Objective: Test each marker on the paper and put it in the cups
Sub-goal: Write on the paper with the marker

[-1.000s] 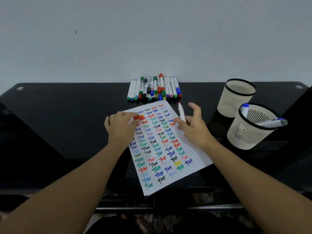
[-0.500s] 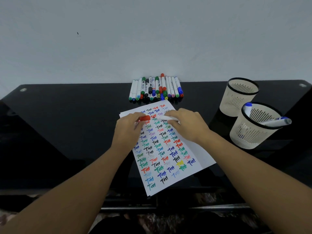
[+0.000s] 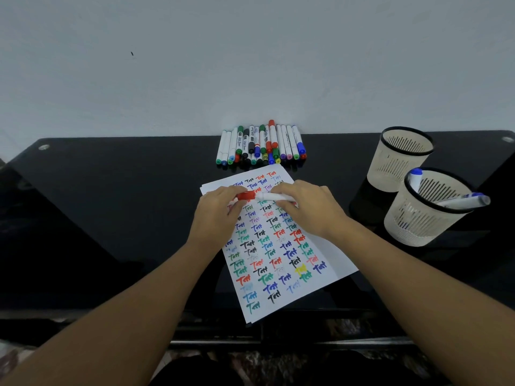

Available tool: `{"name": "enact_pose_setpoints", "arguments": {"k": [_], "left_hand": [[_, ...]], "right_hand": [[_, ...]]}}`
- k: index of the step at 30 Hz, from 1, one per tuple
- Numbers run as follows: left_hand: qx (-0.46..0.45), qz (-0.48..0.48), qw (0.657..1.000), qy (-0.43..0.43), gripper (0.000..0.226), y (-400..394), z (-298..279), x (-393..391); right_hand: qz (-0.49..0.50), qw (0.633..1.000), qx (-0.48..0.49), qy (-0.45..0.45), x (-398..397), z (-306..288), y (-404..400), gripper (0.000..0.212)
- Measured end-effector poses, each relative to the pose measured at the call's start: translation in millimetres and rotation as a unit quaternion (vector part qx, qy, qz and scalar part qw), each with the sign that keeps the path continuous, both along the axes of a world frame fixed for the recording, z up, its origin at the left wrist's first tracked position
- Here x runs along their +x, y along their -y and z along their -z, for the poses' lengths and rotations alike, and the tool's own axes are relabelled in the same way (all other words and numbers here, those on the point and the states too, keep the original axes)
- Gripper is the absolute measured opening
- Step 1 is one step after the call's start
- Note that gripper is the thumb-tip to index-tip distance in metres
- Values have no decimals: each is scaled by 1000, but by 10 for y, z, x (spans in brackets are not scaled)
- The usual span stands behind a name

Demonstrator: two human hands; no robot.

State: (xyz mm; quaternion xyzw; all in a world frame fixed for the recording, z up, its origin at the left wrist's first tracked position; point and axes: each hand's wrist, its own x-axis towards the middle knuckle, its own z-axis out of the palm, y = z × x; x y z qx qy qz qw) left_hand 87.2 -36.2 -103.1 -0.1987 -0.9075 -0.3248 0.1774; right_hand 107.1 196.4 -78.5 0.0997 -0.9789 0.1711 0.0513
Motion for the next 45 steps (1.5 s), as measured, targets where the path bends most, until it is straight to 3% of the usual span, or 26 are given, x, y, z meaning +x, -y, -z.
{"name": "enact_pose_setpoints", "arguments": {"k": [5,12,19,24,35,41,45], "left_hand": [[-42,22,999,-19,28,-8,28,20],[-34,16,999,34,41,-27,-31,112],[4,-27,993,111,67,-34,-6,39],[-192,-52,970,138,90,-48,72,-79],[-205,-52,963,169,91,-51,51,-100],[-183,-60,964,182,91,-56,7,-104],[-129,-67,972,184,83,-34,-7,-108]], "right_hand": [[-24,999,21,-19,11,-4,135,30],[-53,990,130,-18,52,-151,158,46],[-66,997,31,23,69,-130,192,60],[-57,997,30,44,95,-127,149,58],[-20,998,22,47,130,-103,76,53],[-22,996,-62,67,112,-97,90,57],[2,995,-82,64,111,-124,77,37]]}}
